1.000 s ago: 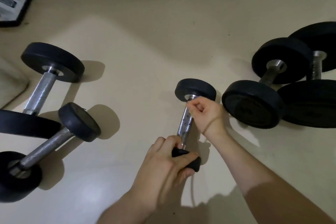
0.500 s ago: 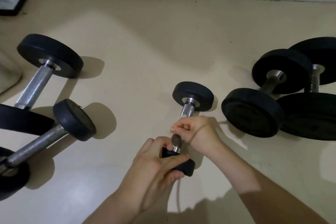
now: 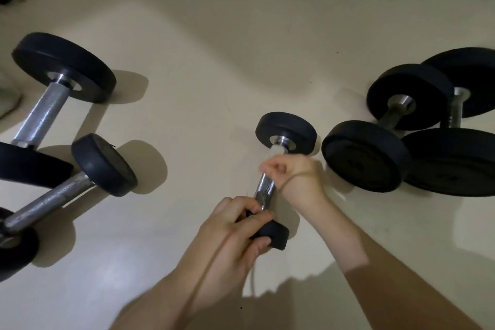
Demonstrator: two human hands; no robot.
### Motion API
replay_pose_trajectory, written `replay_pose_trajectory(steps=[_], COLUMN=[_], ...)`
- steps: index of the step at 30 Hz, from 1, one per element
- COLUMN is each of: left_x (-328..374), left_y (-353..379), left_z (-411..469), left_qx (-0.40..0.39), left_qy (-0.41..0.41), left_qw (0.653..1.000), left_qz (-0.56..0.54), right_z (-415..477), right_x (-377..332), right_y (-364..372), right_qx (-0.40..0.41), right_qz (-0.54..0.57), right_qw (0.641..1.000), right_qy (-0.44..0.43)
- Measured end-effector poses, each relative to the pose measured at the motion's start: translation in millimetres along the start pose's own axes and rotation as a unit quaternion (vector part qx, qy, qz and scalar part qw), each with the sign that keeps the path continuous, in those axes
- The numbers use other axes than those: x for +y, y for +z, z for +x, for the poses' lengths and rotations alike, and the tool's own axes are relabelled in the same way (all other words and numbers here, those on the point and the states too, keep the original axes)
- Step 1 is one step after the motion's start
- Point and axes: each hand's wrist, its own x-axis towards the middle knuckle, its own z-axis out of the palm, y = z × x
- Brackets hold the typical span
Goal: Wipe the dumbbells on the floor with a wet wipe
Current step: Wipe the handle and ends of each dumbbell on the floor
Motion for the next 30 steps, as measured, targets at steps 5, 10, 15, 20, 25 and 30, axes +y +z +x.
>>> replay_pose_trajectory(steps=[5, 10, 15, 20, 25, 30], left_x=[9.5, 20.0, 6.1, 11.7, 5.1, 9.5], left_y=[7.5, -0.8, -6.5, -32.4, -47.5, -39.7], left_z=[-7.4, 5.3, 21.8, 10.6, -11.8, -16.3], left_qx=[-0.005, -0.077, -0.176, -0.161, -0.197, -0.211], left_qy=[-0.012, -0.012, 0.026, 0.125, 0.180, 0.171], left_qw=[1.000, 0.992, 0.965, 0.931, 0.890, 0.891], left_qz=[0.028, 0.102, 0.192, 0.302, 0.369, 0.364], right_z=[0.0, -17.9, 7.7, -38.7, -33.9, -42.2], right_x=[7.3, 15.1, 18.5, 11.3, 14.3, 23.1], right_y=[-4.1, 3.5, -11.9, 32.6, 31.5, 30.8], right_qx=[0.015, 0.016, 0.112, -0.003, 0.097, 0.131], right_qz=[-0.005, 0.045, -0.035, 0.042, -0.050, -0.094], right_qw=[1.000, 0.999, 0.993, 0.999, 0.991, 0.985], right_qy=[0.008, 0.003, -0.004, -0.006, -0.077, -0.058])
